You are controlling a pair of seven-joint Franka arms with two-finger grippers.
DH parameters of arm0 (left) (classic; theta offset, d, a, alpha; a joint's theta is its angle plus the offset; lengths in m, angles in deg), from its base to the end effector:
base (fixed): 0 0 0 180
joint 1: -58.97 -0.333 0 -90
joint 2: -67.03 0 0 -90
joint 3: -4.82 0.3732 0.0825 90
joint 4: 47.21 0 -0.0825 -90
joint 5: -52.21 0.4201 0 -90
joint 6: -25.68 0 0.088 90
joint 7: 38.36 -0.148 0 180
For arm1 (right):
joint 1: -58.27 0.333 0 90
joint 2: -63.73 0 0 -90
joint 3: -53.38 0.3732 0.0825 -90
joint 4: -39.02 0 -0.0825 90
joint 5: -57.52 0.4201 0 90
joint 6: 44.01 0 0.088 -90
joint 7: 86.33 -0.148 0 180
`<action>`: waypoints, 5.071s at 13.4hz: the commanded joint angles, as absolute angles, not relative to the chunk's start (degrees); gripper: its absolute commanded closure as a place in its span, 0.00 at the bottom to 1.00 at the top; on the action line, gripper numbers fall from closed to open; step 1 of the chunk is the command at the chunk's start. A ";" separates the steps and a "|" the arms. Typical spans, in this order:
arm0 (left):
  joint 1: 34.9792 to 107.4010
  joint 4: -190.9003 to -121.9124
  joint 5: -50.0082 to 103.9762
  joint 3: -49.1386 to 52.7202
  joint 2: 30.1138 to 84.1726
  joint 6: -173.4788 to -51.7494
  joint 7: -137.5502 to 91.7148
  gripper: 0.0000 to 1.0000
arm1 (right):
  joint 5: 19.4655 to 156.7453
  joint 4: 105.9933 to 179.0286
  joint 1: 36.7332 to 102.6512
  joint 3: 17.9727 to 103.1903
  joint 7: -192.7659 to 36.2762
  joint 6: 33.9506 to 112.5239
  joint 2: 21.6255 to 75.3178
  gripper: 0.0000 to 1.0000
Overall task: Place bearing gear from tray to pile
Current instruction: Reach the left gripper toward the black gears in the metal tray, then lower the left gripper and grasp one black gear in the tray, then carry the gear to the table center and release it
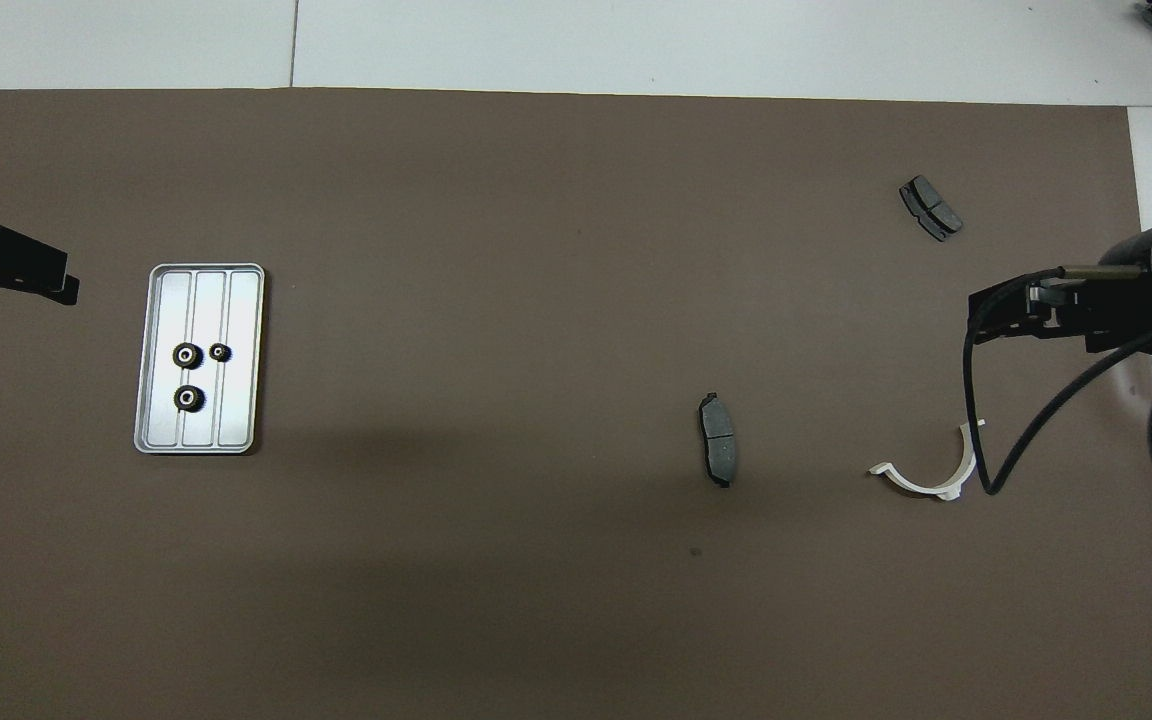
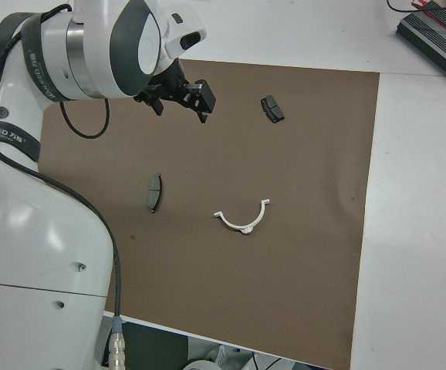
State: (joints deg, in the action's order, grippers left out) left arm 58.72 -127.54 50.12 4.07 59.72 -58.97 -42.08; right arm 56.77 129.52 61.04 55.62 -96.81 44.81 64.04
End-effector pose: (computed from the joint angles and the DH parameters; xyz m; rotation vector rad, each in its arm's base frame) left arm 0.6257 -0.0106 0.6401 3.0988 -0.1179 -0.0792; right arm 0.5832 0.0492 0.6377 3.1214 -0.1493 -0.0342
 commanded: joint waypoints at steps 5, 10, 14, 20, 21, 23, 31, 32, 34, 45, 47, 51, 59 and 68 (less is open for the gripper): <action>58.89 -136.64 49.92 4.64 63.33 -65.26 -41.44 0.00 | 58.31 129.81 60.64 55.49 -95.47 44.23 64.25 0.00; 59.33 -154.14 50.01 4.64 62.55 -86.94 -41.08 0.00 | 58.31 129.81 60.64 55.49 -95.47 44.23 64.25 0.00; 59.32 -161.29 49.92 4.64 57.91 -101.40 -41.35 0.00 | 58.31 129.81 60.64 55.49 -95.47 44.23 64.25 0.00; 59.76 -162.87 49.92 4.55 52.97 -106.50 -41.35 0.25 | 58.31 129.81 60.64 55.49 -95.47 44.23 64.25 0.00; 59.76 -163.57 50.01 4.55 52.36 -107.81 -41.44 0.28 | 58.31 129.73 60.64 55.49 -95.47 44.23 64.25 0.00; 59.85 -165.15 50.01 4.55 51.65 -110.63 -41.52 0.32 | 58.31 129.73 60.64 55.49 -95.47 44.23 64.25 0.00; 59.94 -167.62 50.01 4.55 52.09 -110.46 -41.61 0.68 | 58.31 129.81 60.64 55.49 -95.47 44.23 64.25 0.00; 59.94 -167.62 50.01 4.55 52.09 -110.37 -41.53 0.70 | 58.31 129.81 60.64 55.49 -95.47 44.23 64.25 0.00; 60.91 -168.40 49.92 4.64 52.35 -110.46 -41.44 0.71 | 58.31 129.73 60.64 55.49 -95.47 44.23 64.25 0.00; 67.03 -153.47 49.75 4.29 48.57 -100.70 -33.30 0.98 | 58.31 129.81 60.64 55.49 -95.47 44.23 64.25 0.00; 73.18 -152.68 49.75 4.38 48.48 -100.61 -24.96 0.98 | 58.31 129.81 60.64 55.49 -95.47 44.23 64.25 0.00; 86.45 -153.38 49.75 4.38 48.48 -103.50 -12.02 0.97 | 58.31 129.81 60.64 55.49 -95.47 44.23 64.25 0.00; 99.31 -154.70 49.83 4.47 44.88 -109.23 -5.75 0.02 | 58.31 129.81 60.64 55.49 -95.47 44.23 64.25 0.00; 81.68 -150.74 50.36 6.31 47.60 -100.72 -12.05 0.00 | 58.31 129.81 61.34 55.93 -95.21 44.23 64.34 0.00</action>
State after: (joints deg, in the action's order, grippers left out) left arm 87.04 -150.48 50.20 6.87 45.68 -103.67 -8.06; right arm 56.79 129.54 61.19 55.68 -96.80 44.74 64.03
